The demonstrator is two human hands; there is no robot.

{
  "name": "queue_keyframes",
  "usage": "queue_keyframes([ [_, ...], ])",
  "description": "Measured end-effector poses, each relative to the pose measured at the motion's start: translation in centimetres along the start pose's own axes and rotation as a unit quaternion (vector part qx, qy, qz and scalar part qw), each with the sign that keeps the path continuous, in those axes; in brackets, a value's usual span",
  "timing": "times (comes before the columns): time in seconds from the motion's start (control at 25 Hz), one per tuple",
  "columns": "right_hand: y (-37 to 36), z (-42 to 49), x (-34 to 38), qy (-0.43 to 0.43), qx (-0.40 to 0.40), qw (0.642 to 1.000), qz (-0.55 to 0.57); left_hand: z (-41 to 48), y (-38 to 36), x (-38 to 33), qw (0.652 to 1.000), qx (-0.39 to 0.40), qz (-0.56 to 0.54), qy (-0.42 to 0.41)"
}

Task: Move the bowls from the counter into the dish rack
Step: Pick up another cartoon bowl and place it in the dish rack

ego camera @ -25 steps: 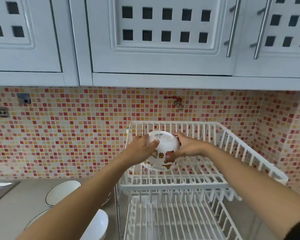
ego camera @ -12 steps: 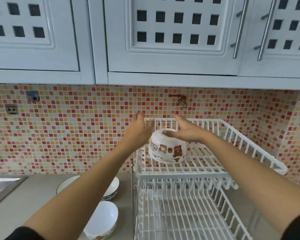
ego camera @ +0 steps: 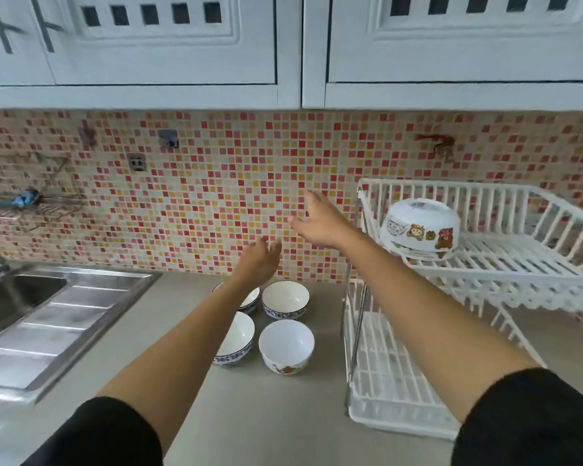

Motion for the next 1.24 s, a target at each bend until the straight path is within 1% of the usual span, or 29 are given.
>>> queue_keyframes([
  [0.12, -6.7, -0.5, -1.8, -0.053, 0.052, 0.997, 0.002, -1.4, -2.7, 5.2, 0.996, 0.033, -0.039, 0.068],
  [0.36, -17.2, -3.5, -11.4, -0.197, 0.110, 0.974, 0.017, -2.7, -10.8, 12.1, 0.982, 0.136, 0.010, 0.131],
  [0.44, -19.9, -4.3, -14.5, -0.234, 0.126, 0.964, 0.005, -2.1, -14.1, 14.1, 0.978, 0.153, 0.008, 0.139],
  [0.56, -22.7, -4.6, -17.9, -0.278, 0.121, 0.953, 0.000, -0.8, -18.6, 17.0, 0.966, 0.170, -0.053, 0.185],
  [0.68, -25.0, -3.8, -20.5, -0.316, 0.118, 0.941, 0.034, -0.1, -20.6, 17.4, 0.960, 0.182, -0.051, 0.206],
  [0.88, -27.7, -3.6, -22.6, -0.344, 0.149, 0.924, 0.075, 0.9, -22.3, 17.7, 0.950, 0.155, -0.081, 0.260],
  [0.96, -27.8, -3.8, -23.2, -0.337, 0.145, 0.927, 0.074, 1.0, -22.5, 18.3, 0.947, 0.147, -0.082, 0.272],
  [1.04, -27.1, -4.0, -22.7, -0.332, 0.125, 0.931, 0.084, 1.0, -22.3, 18.6, 0.947, 0.139, -0.092, 0.273],
  [1.08, -26.7, -4.3, -22.1, -0.332, 0.112, 0.930, 0.108, 0.8, -21.9, 18.3, 0.949, 0.127, -0.109, 0.268],
  [1.16, -26.3, -5.1, -21.0, -0.319, 0.082, 0.927, 0.180, 0.3, -20.7, 17.6, 0.953, 0.091, -0.135, 0.256],
  [1.24, -24.5, -5.2, -18.9, -0.311, 0.032, 0.916, 0.251, 0.1, -18.2, 16.1, 0.957, 0.033, -0.152, 0.244],
])
Point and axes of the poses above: each hand's wrist, its own z-axis towards the middle knuckle, its own y-axis out of the back of the hand, x = y × z, the point moved 5 cm from there along z, towards the middle knuckle, and after that the axes turned 3 degrees about z, right-handed, at the moved point
